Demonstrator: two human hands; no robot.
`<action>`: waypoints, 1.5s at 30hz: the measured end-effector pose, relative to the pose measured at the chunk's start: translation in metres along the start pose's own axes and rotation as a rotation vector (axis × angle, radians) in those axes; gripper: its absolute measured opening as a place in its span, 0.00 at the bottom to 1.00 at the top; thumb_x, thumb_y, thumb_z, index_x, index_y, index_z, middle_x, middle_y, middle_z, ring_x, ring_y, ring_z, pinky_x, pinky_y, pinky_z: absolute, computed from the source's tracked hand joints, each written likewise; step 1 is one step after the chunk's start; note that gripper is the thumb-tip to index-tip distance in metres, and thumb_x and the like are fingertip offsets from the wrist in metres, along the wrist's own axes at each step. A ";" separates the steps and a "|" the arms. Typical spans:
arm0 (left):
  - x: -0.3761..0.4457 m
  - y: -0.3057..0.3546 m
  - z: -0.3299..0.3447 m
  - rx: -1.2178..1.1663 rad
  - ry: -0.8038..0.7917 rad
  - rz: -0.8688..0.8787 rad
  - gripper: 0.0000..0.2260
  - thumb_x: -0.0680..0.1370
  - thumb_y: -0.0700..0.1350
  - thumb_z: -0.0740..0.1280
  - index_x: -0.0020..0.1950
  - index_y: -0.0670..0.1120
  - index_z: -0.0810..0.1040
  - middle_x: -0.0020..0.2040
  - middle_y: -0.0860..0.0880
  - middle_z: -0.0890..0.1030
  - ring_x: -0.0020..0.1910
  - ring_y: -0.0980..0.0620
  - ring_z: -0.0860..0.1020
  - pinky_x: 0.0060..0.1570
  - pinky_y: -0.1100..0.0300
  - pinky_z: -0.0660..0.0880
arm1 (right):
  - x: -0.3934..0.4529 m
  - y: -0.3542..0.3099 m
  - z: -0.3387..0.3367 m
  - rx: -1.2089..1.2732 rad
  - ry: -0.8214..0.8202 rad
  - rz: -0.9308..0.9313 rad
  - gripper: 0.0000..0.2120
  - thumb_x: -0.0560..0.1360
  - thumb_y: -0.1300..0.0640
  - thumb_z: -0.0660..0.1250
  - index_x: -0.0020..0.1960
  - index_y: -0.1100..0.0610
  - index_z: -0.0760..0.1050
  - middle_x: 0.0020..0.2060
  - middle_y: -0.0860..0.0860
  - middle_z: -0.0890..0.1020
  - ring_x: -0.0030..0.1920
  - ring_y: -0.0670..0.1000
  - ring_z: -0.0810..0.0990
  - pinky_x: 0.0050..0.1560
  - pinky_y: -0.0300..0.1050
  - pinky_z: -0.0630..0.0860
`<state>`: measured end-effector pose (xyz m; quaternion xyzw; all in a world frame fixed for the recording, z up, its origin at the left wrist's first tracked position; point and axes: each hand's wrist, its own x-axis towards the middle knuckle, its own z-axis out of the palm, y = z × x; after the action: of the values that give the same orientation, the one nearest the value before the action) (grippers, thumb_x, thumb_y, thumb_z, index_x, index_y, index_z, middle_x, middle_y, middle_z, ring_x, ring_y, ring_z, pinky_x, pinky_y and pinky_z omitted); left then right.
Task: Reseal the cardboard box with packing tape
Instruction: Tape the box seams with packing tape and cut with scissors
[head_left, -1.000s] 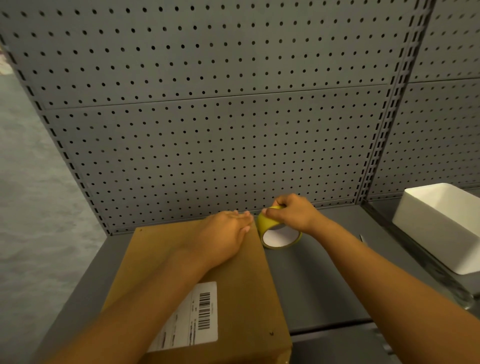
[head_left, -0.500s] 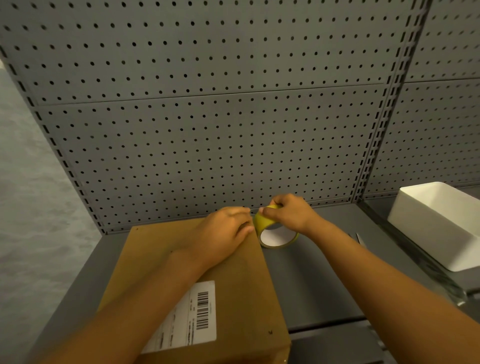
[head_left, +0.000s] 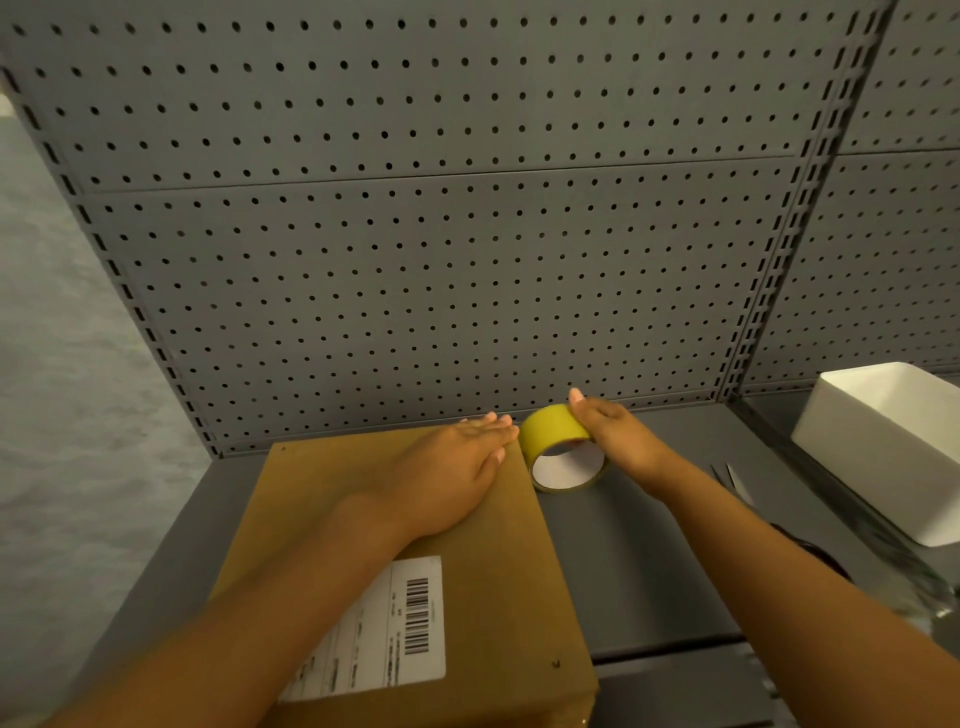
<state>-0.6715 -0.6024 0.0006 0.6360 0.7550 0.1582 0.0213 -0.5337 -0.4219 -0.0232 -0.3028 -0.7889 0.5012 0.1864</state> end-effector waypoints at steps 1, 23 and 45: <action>0.000 -0.001 0.000 0.002 -0.006 0.007 0.19 0.84 0.48 0.50 0.76 0.51 0.59 0.76 0.55 0.60 0.74 0.62 0.55 0.66 0.75 0.43 | 0.000 0.003 -0.001 0.029 -0.008 0.004 0.31 0.80 0.39 0.52 0.54 0.67 0.75 0.50 0.61 0.80 0.51 0.56 0.79 0.55 0.49 0.72; -0.005 -0.006 -0.003 -0.045 -0.074 0.036 0.20 0.84 0.49 0.48 0.77 0.53 0.56 0.77 0.58 0.56 0.74 0.66 0.50 0.69 0.74 0.42 | 0.017 -0.005 -0.042 -0.934 0.065 -0.160 0.23 0.77 0.36 0.56 0.38 0.54 0.72 0.27 0.48 0.70 0.35 0.52 0.73 0.45 0.42 0.63; 0.010 -0.006 -0.009 -0.152 0.024 -0.084 0.15 0.83 0.49 0.57 0.68 0.55 0.73 0.67 0.58 0.73 0.64 0.62 0.69 0.65 0.65 0.64 | 0.020 0.005 -0.038 -0.321 0.002 -0.054 0.24 0.78 0.40 0.60 0.32 0.54 0.59 0.28 0.50 0.64 0.30 0.49 0.63 0.34 0.42 0.62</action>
<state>-0.6813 -0.5951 0.0089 0.5985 0.7669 0.2216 0.0673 -0.5240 -0.3812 -0.0116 -0.3079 -0.8665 0.3632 0.1495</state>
